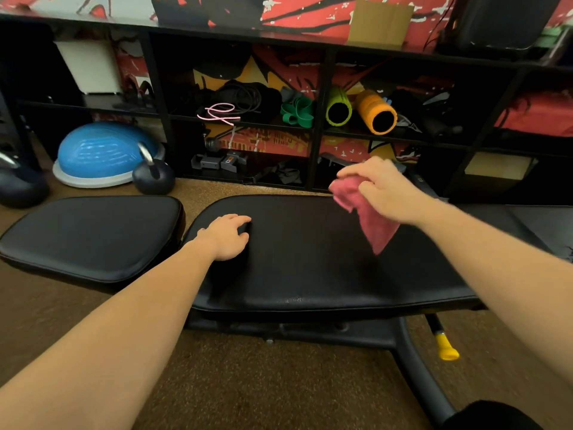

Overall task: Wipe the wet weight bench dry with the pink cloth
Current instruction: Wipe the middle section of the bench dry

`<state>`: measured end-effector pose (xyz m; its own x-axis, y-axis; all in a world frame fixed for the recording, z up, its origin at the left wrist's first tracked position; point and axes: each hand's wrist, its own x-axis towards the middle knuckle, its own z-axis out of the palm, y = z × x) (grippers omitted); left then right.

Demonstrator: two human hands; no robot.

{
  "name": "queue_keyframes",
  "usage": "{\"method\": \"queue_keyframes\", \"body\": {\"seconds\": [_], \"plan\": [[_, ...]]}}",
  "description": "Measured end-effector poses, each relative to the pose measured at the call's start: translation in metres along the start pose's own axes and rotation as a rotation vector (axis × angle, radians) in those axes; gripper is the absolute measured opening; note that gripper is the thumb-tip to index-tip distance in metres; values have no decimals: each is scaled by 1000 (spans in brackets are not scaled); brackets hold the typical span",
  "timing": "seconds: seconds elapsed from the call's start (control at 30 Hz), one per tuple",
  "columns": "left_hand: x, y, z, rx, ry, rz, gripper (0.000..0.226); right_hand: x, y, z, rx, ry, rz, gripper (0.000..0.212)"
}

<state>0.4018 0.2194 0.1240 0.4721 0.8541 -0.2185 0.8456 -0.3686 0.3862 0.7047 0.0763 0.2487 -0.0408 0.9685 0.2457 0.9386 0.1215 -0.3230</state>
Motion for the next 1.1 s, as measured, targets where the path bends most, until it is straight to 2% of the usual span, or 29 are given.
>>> {"method": "queue_keyframes", "body": {"seconds": [0.1, 0.17, 0.27, 0.3, 0.37, 0.4, 0.47, 0.57, 0.63, 0.73, 0.83, 0.87, 0.93, 1.0, 1.07, 1.1], "plan": [[3, 1, 0, 20, -3, -18, 53, 13, 16, -7, -201, -11, -23, 49], [4, 3, -1, 37, -8, -26, 52, 8, 19, 10, -178, -143, -35, 50], [5, 4, -2, 48, -8, -22, 52, -17, 17, 41, -72, -398, -20, 70], [6, 3, -2, 48, -7, -18, 52, -23, 19, 46, -33, -379, -16, 74], [8, -1, -1, 46, -7, -5, 52, -29, 27, 49, 54, -224, 80, 75], [9, -3, 0, 45, -6, 1, 52, -31, 30, 47, 88, -181, 174, 73], [12, -5, 0, 45, -5, 3, 52, -33, 33, 43, 77, -226, 290, 55], [15, -5, 0, 52, -4, 5, 51, -32, 33, 37, 35, -307, 272, 24], [17, -5, 0, 48, -2, 5, 52, -24, 31, 24, 92, -352, 247, 21], [18, -5, -1, 51, -3, 0, 52, -7, 35, 3, 263, -382, 230, 30], [18, -3, -2, 63, -2, -1, 53, 14, 56, 4, 359, -352, 332, 36], [18, -3, -2, 66, -1, -3, 52, 20, 65, 9, 330, -362, 380, 31], [18, -2, -2, 73, -3, -7, 53, 26, 74, 16, 103, -391, 428, 23], [19, -1, -3, 79, -6, -9, 53, 24, 75, 25, -159, -300, 353, 40], [21, -1, -3, 83, -4, -9, 53, 18, 73, 38, -251, -115, 99, 44], [20, 0, -4, 84, -3, -9, 53, 15, 71, 44, -244, -133, -23, 42]]}}
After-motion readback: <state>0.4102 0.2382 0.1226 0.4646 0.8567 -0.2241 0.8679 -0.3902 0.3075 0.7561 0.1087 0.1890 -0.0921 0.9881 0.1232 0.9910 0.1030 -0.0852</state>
